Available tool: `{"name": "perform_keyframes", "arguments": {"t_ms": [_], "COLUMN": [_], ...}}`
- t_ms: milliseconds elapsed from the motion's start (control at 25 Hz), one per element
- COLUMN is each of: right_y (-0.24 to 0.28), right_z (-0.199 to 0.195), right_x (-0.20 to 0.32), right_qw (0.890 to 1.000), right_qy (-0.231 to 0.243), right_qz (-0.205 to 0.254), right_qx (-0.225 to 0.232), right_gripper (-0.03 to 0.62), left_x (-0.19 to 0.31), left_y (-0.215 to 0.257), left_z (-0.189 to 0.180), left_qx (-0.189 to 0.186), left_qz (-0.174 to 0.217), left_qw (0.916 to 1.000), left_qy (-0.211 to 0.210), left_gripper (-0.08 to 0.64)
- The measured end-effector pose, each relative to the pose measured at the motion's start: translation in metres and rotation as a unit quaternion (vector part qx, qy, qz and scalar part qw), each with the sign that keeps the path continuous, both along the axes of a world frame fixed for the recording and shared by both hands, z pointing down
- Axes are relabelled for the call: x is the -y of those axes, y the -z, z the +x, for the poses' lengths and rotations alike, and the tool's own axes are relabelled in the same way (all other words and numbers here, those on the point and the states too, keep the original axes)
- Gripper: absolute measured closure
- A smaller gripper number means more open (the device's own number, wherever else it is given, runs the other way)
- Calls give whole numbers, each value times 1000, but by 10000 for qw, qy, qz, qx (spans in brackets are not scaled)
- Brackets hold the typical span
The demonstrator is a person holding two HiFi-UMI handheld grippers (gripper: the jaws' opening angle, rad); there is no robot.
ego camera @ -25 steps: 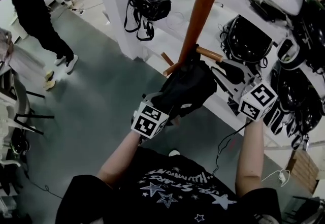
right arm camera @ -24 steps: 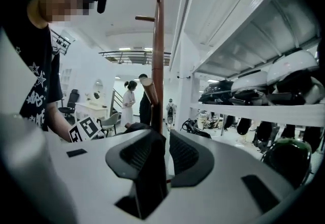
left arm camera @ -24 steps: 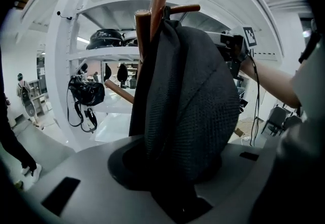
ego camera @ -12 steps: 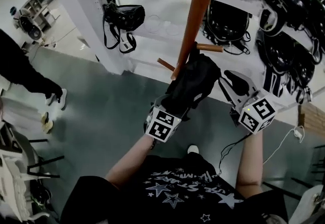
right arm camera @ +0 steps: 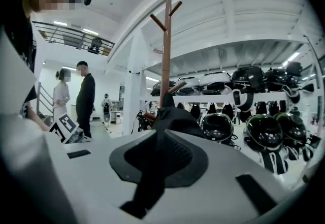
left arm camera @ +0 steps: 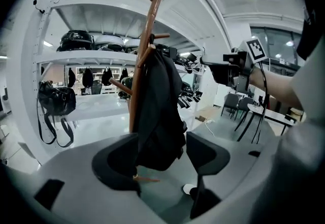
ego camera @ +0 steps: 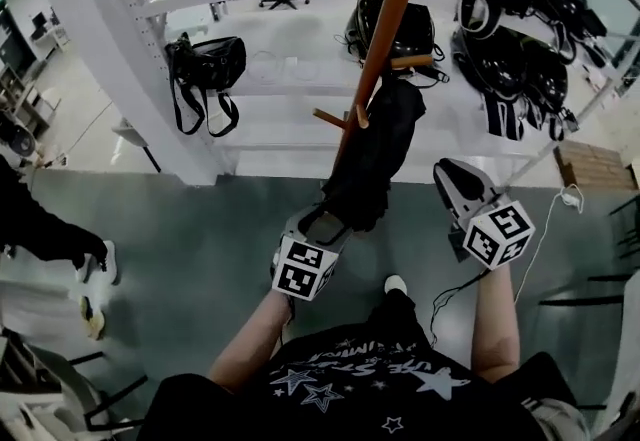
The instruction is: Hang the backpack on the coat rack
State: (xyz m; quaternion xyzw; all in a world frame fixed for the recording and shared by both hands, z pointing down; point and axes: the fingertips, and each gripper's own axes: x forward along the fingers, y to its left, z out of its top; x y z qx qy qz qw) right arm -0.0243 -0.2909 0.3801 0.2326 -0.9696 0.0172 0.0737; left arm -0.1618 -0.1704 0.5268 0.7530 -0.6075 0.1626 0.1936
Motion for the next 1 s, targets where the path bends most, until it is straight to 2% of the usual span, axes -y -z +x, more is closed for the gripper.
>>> {"name": "perform_keyframes", "arguments": {"t_ms": [240,480,680,760,920,1000], "right_y": [-10,-6,-30,-42,-72,-80], "right_z": [7,21,45,49,53,58], "right_x": [-82,-144,-173,-185,-216,-231], "right_qw": [9933,9897,9826,9813,9797,9793], "right_qy": [-1017,-1387,-1741,-1818,-1767,-1701], "right_qz": [-422,-340,-644,-627,-409,-393], "right_qx": [364,93,97,-51,-854,-1027], "right_gripper": [578,580,580,580,580,580], "left_x": [-76,-129,-152,-158,-169,-176], "left_y": [20,14,14,14,12,10], "left_z": [-30,-37,-22,-17,-5,6], "left_qx": [201,-174,-75,64,273,339], "left_qz": [328,190,243,303,399,385], "left_qw": [9989,9986,9977,9969,9960,9957], "left_qy": [-267,-454,-634,-720,-758,-769], "left_gripper": [261,277,359,409,494,522]}}
